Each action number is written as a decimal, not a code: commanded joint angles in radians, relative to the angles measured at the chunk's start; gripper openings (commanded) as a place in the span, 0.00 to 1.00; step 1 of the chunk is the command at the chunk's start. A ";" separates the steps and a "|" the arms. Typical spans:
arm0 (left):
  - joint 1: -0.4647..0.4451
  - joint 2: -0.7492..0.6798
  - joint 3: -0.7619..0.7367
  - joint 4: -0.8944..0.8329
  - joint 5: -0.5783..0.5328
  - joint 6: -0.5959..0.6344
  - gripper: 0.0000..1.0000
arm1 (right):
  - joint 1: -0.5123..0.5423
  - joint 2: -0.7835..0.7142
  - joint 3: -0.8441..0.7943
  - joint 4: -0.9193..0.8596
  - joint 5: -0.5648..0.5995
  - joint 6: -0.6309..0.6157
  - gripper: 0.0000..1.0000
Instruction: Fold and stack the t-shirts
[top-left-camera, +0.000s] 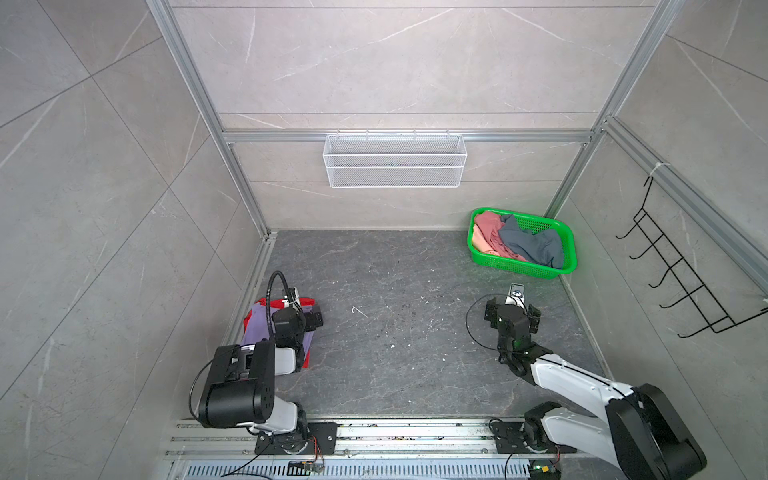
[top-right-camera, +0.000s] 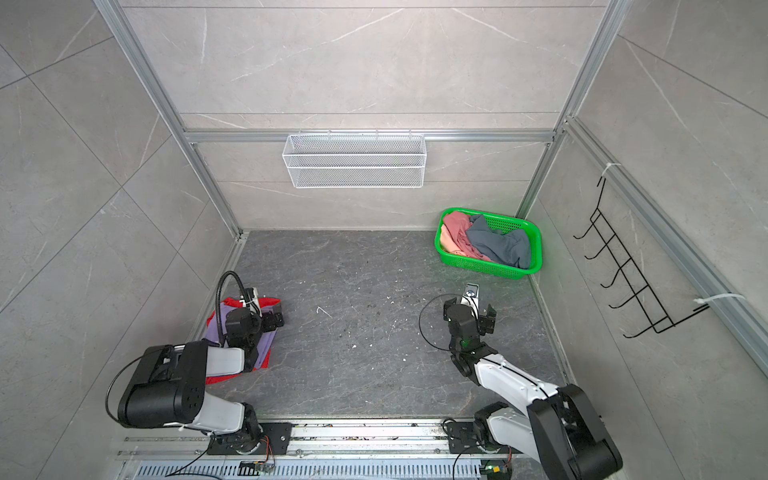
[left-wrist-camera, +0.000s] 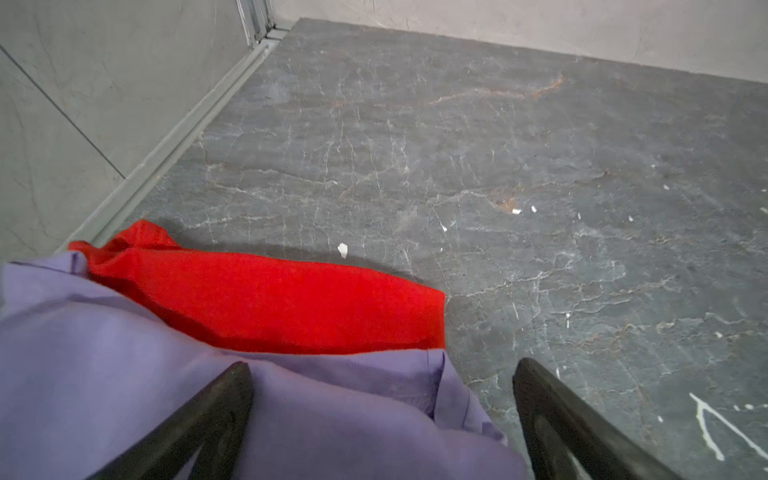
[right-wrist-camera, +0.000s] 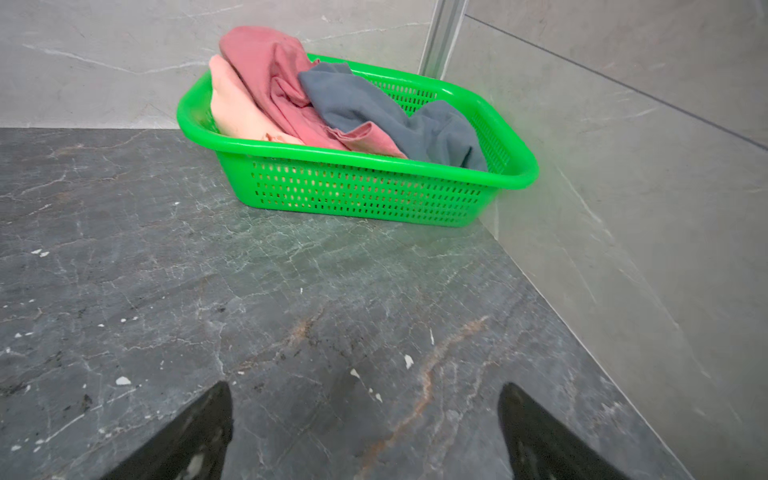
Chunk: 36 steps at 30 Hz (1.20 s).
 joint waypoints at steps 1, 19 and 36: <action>-0.004 0.015 0.054 0.069 -0.035 0.016 1.00 | -0.017 0.113 -0.022 0.268 -0.064 -0.103 1.00; -0.012 0.010 0.072 0.017 -0.053 0.017 1.00 | -0.239 0.303 0.000 0.390 -0.468 -0.050 1.00; -0.019 0.012 0.076 0.010 -0.069 0.016 1.00 | -0.239 0.302 0.004 0.379 -0.464 -0.051 1.00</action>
